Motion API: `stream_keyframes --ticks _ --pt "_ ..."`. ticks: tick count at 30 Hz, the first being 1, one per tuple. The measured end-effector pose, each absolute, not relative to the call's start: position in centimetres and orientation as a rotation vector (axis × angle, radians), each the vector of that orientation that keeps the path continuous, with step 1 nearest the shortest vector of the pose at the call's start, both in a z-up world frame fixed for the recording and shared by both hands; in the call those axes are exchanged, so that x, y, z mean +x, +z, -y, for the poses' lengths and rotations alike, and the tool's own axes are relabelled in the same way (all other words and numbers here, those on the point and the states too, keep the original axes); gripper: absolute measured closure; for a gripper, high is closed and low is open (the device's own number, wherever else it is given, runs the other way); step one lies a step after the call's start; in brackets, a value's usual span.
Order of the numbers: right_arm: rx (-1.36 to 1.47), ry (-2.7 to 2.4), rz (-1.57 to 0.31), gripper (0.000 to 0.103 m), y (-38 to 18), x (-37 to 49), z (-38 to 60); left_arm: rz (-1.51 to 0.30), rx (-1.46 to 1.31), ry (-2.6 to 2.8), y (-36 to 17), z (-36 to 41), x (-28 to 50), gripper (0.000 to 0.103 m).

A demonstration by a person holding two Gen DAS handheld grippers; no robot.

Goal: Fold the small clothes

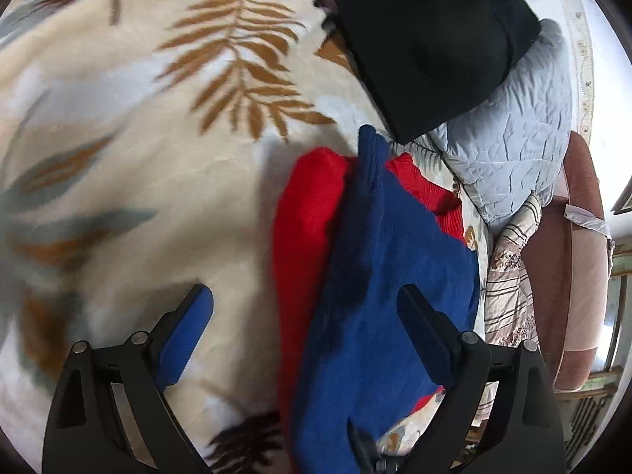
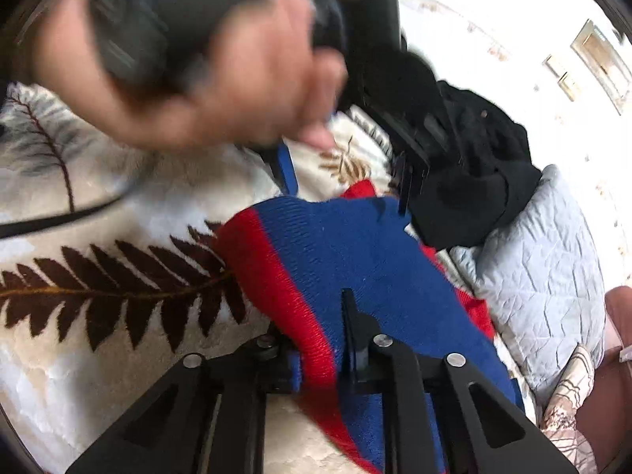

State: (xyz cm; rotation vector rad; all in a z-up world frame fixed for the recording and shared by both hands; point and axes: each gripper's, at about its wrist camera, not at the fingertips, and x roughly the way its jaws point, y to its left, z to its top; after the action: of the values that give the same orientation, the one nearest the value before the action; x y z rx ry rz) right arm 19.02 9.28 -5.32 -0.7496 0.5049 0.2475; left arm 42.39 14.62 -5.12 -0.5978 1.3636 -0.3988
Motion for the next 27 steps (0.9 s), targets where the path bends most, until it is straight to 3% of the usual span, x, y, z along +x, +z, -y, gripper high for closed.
stream_keyframes --ticks 6,9,10,11,12,13,14,27 --pt "-0.670 0.289 -0.494 0.090 -4.4 19.1 -8.2 -1.375 -0.524 -0.426 -5.2 -11.5 44.9 0.002" --pt "-0.638 0.305 -0.492 0.090 -3.9 19.4 -7.5 -1.364 -0.408 -0.429 -4.6 -9.5 45.2 0.006" --pt "-0.625 0.311 -0.492 0.090 -3.8 19.4 -7.3 -1.361 -0.402 -0.433 -4.6 -9.2 45.3 0.019" --pt "-0.617 0.314 -0.491 0.091 -3.7 19.3 -7.2 -1.366 -0.408 -0.444 -4.5 -8.8 45.4 0.039" --pt "-0.610 0.315 -0.489 0.091 -3.6 19.2 -7.1 -1.372 -0.412 -0.445 -4.6 -8.7 45.5 0.048" --pt "-0.600 0.318 -0.485 0.091 -3.5 19.2 -6.9 -1.378 -0.409 -0.438 -4.7 -8.6 45.5 0.070" --pt "-0.589 0.319 -0.481 0.091 -3.3 19.1 -6.7 -1.384 -0.401 -0.431 -4.7 -8.5 45.5 0.079" --pt "-0.411 0.268 -0.437 0.093 0.4 16.6 -1.9 -1.277 -0.459 -0.399 0.6 -7.1 43.1 0.082"
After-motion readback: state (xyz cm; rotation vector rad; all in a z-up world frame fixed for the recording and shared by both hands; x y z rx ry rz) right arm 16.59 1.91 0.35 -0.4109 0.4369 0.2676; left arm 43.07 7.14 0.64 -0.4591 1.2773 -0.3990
